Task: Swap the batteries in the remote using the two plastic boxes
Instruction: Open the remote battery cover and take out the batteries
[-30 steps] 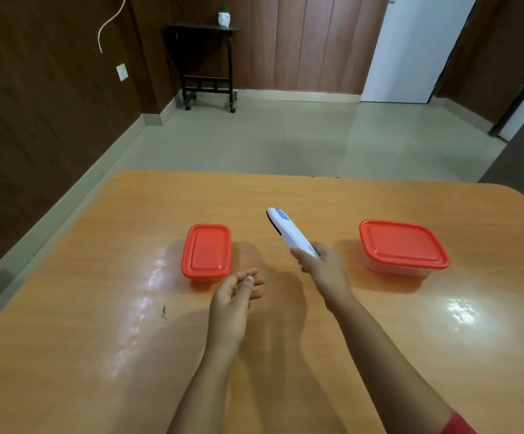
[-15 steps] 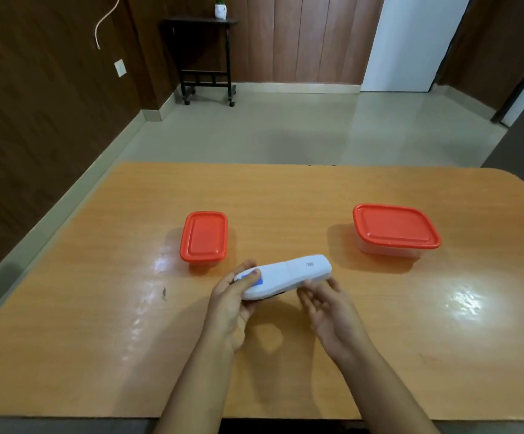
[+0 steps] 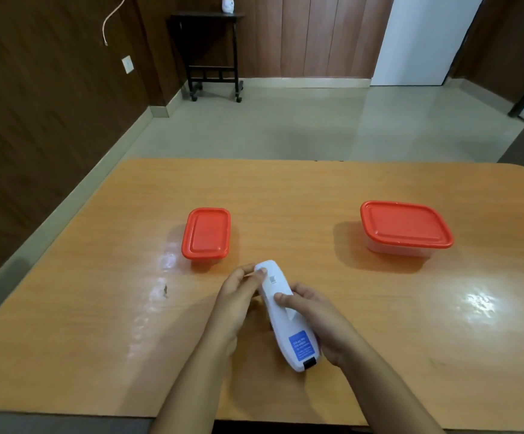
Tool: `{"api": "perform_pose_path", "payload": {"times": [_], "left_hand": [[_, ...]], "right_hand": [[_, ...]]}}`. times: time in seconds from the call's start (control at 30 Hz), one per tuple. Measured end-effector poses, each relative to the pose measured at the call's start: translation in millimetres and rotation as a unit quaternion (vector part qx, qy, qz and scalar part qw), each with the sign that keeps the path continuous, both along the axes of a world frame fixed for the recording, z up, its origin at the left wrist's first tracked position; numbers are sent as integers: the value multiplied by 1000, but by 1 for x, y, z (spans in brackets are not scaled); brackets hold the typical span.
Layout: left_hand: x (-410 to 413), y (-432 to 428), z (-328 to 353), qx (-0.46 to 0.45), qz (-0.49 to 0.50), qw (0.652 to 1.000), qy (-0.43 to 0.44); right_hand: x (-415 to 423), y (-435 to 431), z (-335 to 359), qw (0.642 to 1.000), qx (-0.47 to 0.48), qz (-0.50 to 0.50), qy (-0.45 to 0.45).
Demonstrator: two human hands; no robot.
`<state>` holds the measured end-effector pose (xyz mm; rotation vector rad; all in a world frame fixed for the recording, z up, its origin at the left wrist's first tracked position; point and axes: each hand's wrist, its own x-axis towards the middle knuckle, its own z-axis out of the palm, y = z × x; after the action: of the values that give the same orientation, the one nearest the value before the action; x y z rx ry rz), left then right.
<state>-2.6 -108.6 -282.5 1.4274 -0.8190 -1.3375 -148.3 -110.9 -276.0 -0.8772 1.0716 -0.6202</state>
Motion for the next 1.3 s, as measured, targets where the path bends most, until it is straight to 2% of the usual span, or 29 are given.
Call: {"api": "perform_pose_path", "payload": {"times": [0.07,0.2,0.27,0.33,0.47,0.73,0.83,0.93,1.03,1.17,1.23,1.3], "left_hand": [[-4,0,1,-22,7,1000,0],[-6,0,2,-61,48,996,48],[-6,-1,0,-69,34,997,17],[-7,-1,-2,-71,31,997,-19],[-6,-3,-5,-79,59,995,-14],[-7,-2,-3,-113,99,988,-41],[-4,-3,2,-116,62,991,-32],[-4,-4,5,-55,14,998,24],[-2,-5,1,8,-36,999,10],[2,-1,-2,56,-101,993,-19],[4,-1,-2,34,-74,996,-26],[6,-4,-2,3,8,1000,-8]], "right_hand": [[-2,0,0,1000,-4,19,7],[-2,-1,0,996,27,75,-46],[0,1,-1,994,35,83,-69],[3,2,-2,996,21,69,-54],[5,6,-4,999,-25,38,-14],[13,15,-6,997,-73,-5,-3],[17,16,-9,993,-108,-22,29],[17,11,-11,988,-140,-33,61],[14,4,-8,986,-124,-105,36],[3,-8,-5,972,-67,-202,-103],[-2,-12,-6,966,-44,-222,-123],[-5,-13,-8,970,-42,-220,-91]]}}
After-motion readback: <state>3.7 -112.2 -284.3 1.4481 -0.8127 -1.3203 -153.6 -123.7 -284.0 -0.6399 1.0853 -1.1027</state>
